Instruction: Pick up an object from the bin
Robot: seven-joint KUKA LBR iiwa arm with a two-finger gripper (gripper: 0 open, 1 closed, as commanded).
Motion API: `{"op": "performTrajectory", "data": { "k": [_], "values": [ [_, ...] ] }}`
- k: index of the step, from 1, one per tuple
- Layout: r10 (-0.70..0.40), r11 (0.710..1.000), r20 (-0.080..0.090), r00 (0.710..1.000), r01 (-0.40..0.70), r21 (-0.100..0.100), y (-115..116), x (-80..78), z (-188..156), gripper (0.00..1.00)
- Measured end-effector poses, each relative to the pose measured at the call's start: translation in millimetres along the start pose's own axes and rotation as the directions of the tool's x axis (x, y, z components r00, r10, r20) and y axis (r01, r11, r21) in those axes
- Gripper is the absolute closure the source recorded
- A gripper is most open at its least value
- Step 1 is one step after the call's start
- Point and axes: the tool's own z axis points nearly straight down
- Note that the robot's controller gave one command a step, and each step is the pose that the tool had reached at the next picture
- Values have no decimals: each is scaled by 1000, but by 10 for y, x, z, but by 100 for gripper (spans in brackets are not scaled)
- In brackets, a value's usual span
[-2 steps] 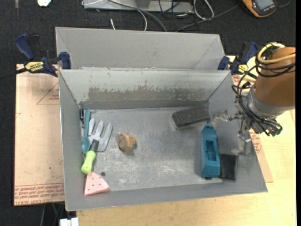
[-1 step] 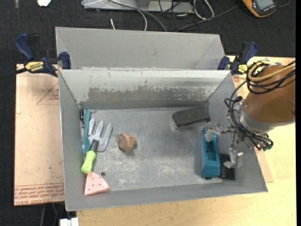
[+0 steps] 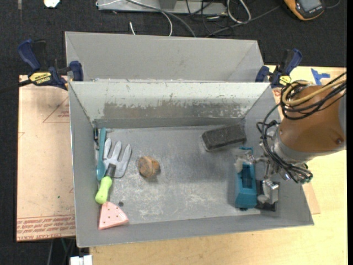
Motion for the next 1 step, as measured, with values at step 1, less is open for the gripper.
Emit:
{"op": "performTrajectory", "data": {
  "k": [1],
  "values": [
    [262,965,2,965,-262,-1,-25,190,11,0]
  ]
}}
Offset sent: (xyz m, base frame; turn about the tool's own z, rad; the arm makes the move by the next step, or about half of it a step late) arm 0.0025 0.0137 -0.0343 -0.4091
